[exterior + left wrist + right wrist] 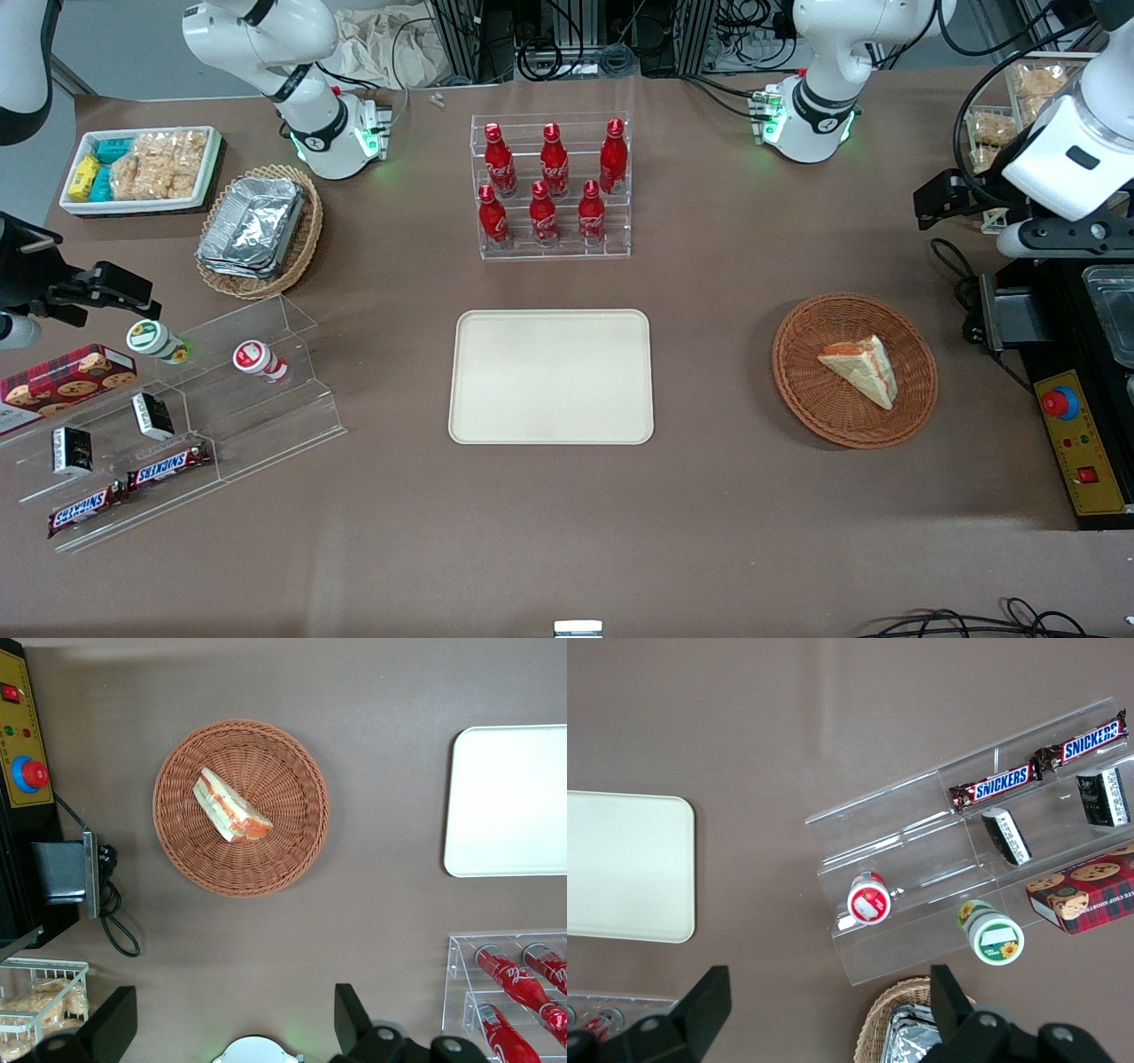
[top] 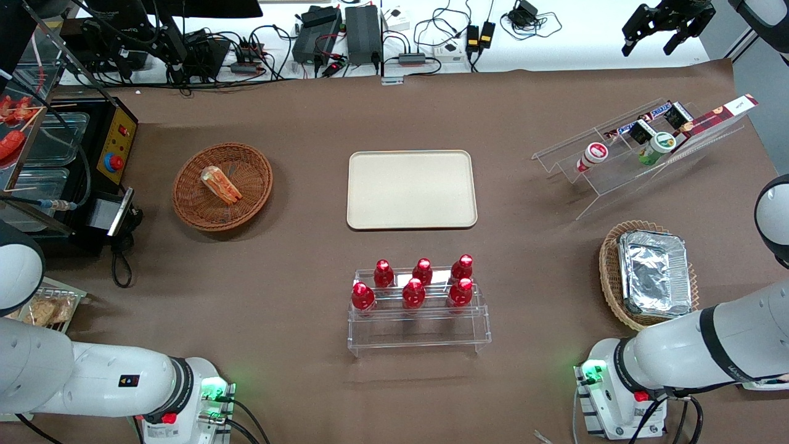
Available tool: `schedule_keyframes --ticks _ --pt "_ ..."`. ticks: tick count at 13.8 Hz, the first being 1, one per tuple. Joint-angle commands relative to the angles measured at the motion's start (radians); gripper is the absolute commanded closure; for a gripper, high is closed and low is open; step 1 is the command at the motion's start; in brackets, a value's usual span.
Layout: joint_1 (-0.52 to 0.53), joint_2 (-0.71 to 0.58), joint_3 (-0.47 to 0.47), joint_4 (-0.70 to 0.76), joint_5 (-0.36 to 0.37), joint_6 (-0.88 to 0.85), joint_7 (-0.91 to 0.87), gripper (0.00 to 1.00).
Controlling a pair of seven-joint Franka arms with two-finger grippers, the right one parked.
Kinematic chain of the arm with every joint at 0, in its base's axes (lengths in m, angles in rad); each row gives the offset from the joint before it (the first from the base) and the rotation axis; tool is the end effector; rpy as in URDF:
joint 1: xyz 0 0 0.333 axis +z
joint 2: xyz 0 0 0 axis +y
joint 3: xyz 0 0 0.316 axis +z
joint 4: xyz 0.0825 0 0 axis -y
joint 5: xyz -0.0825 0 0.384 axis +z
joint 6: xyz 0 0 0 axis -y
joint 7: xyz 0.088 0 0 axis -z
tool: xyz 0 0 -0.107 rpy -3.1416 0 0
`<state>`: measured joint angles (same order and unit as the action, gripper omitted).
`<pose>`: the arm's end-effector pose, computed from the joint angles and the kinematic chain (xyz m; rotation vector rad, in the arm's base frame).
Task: Place sandwich from basket to tray
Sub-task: 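Move the left gripper toward the wicker basket with the sandwich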
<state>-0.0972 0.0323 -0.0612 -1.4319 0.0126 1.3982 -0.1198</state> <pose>0.5399 -0.0840 0.6565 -3.1199 0.0575 0.0997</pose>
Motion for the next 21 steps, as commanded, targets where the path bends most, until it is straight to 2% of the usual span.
schedule_keyframes --ticks 1,4,9,12,18,21 --pt "-0.001 -0.014 0.000 0.021 0.006 -0.031 0.013 0.00" --pt "0.005 -0.003 0.006 0.016 0.009 -0.033 -0.010 0.00" --pt "0.056 -0.006 0.006 -0.109 0.003 0.014 -0.237 0.00" --pt "0.102 -0.012 0.006 -0.224 -0.042 0.129 -0.357 0.00" --pt "0.106 -0.020 0.006 -0.504 -0.040 0.448 -0.604 0.00" --pt "0.106 -0.019 0.006 -0.646 -0.040 0.618 -0.667 0.00"
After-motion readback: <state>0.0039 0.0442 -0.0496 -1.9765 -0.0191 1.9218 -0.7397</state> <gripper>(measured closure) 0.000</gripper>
